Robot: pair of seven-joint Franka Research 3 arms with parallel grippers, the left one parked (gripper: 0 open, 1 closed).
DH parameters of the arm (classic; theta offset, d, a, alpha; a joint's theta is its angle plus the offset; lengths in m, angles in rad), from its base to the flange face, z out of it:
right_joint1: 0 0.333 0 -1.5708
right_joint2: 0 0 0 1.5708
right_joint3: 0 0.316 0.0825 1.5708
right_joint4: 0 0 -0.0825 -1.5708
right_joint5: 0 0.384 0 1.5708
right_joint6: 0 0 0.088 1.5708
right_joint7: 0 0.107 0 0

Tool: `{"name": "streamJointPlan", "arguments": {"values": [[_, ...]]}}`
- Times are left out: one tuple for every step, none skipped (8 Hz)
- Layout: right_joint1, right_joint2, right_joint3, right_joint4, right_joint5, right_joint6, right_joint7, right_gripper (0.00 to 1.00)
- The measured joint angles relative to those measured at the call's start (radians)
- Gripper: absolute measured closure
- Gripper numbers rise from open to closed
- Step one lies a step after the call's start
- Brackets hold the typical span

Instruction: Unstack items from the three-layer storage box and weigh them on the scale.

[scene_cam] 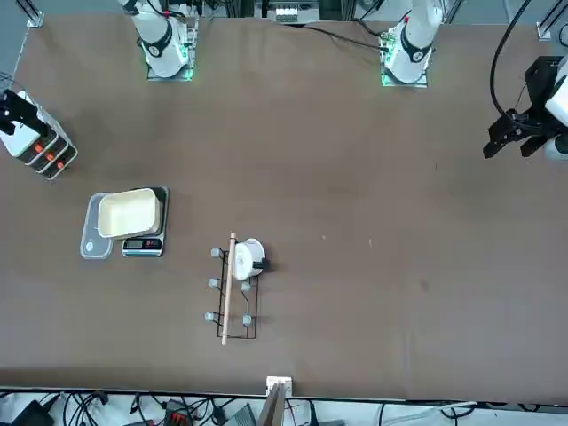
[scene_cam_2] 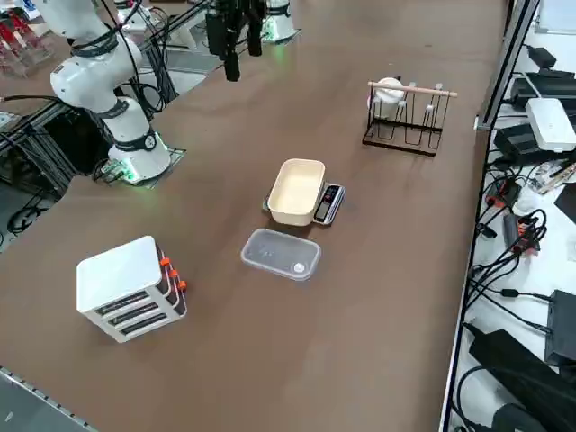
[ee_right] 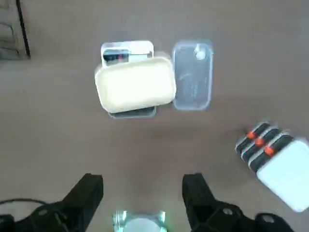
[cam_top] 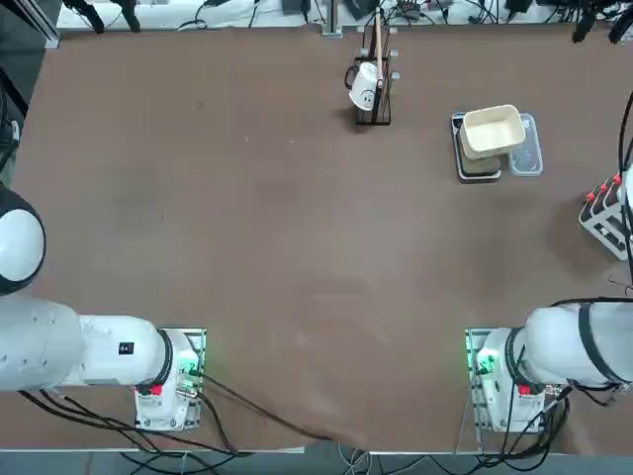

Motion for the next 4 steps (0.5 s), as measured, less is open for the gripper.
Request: {"name": "streamJointPlan", "arguments": {"values": [[-0.005,0.022,-0.002,-0.008,-0.002,-0.103,-0.002,0.00],[-0.018,0.050,-0.004,-0.034,-0.017,-0.145,-0.025,0.00],[-0.029,0.075,-0.005,-0.084,-0.061,-0.122,-0.102,0.00],[-0.039,0.094,-0.006,-0.155,-0.112,-0.046,-0.212,0.00]]}}
